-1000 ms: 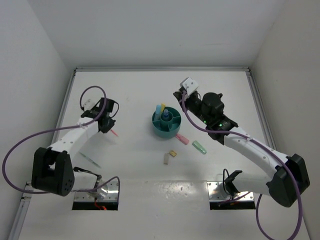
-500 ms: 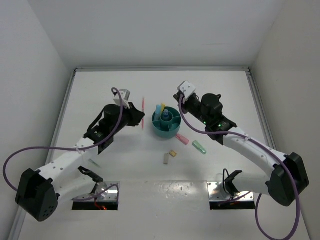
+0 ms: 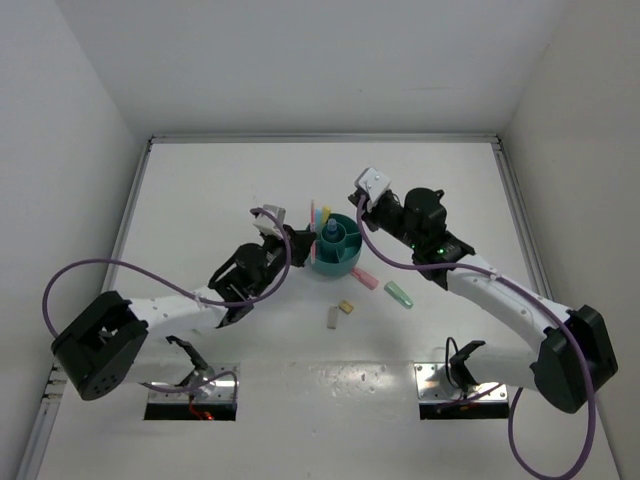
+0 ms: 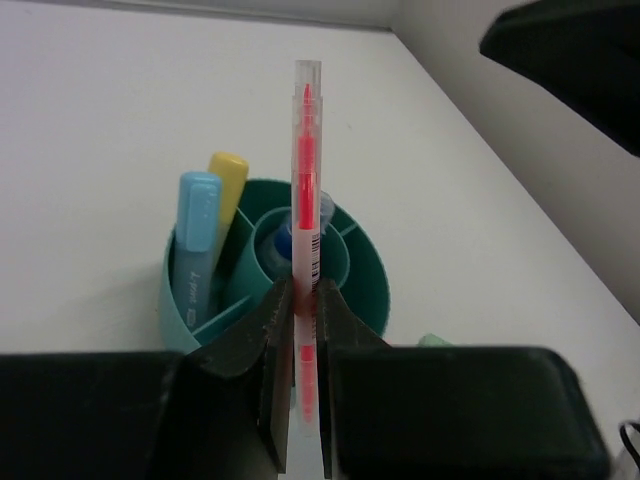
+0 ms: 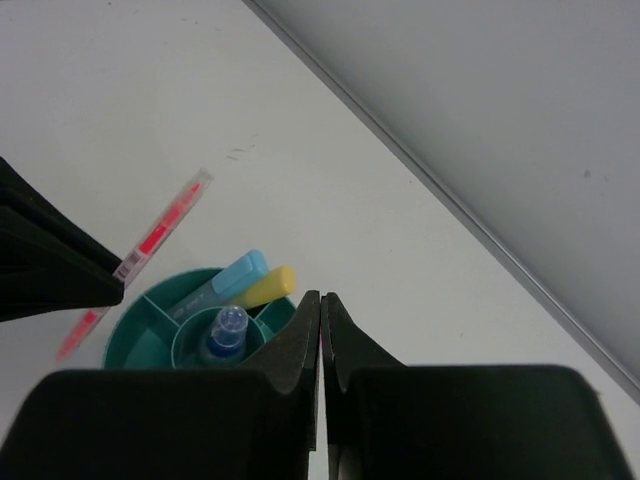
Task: Sort the stationery into containers
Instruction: Place the pen in the storage box.
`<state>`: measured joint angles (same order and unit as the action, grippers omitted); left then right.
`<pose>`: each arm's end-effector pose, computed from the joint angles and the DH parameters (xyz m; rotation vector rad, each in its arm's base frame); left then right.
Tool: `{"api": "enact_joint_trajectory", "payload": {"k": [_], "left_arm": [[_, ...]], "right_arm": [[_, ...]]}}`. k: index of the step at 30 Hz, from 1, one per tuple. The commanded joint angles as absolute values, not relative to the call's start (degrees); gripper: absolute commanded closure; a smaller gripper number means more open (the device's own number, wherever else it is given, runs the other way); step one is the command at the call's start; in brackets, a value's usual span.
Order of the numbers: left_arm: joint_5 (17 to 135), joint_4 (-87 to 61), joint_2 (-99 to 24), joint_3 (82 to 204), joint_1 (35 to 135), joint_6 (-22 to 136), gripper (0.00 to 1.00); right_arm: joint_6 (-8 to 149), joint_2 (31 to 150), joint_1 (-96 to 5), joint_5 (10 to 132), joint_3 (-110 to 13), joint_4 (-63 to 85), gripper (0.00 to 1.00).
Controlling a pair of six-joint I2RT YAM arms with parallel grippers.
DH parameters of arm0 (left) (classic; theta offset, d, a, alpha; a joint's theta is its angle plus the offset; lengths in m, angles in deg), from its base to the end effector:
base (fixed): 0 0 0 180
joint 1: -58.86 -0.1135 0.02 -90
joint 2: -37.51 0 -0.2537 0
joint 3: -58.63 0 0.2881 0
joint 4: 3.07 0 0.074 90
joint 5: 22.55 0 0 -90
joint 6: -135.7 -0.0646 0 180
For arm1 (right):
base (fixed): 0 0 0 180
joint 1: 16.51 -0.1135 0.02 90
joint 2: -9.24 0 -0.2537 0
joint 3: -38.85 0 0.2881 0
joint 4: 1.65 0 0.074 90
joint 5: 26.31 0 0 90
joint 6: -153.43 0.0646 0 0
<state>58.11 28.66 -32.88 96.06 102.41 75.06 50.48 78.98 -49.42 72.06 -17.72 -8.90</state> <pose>0.2350 -0.2089 0.1928 0.0731 1.6581 -0.8535 0.2886 0.1980 0.2716 -0.7583 1.5075 0.3845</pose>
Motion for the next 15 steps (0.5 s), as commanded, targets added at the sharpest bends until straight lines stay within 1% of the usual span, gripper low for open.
{"api": "enact_joint_trajectory", "payload": {"k": [1,2,7,15], "left_arm": [[47.16,43.25,-34.99,95.79,104.46,74.61,1.00],[45.41,44.75,-36.48,95.00,104.47,74.61,1.00],[44.69,50.38,-41.22,95.00,105.00,76.81,1.00],[42.93,51.53,-47.56,98.16,106.32,76.28,1.00]], "right_arm": [[49.99,78.77,-48.94,73.98,-16.85,-11.69,1.00],[49.99,78.77,-48.94,73.98,-16.85,-11.69,1.00],[49.99,79.29,-48.42,75.12,-16.85,-11.69,1.00],[49.99,79.29,-47.89,75.12,-16.32,-12.22,1.00]]}}
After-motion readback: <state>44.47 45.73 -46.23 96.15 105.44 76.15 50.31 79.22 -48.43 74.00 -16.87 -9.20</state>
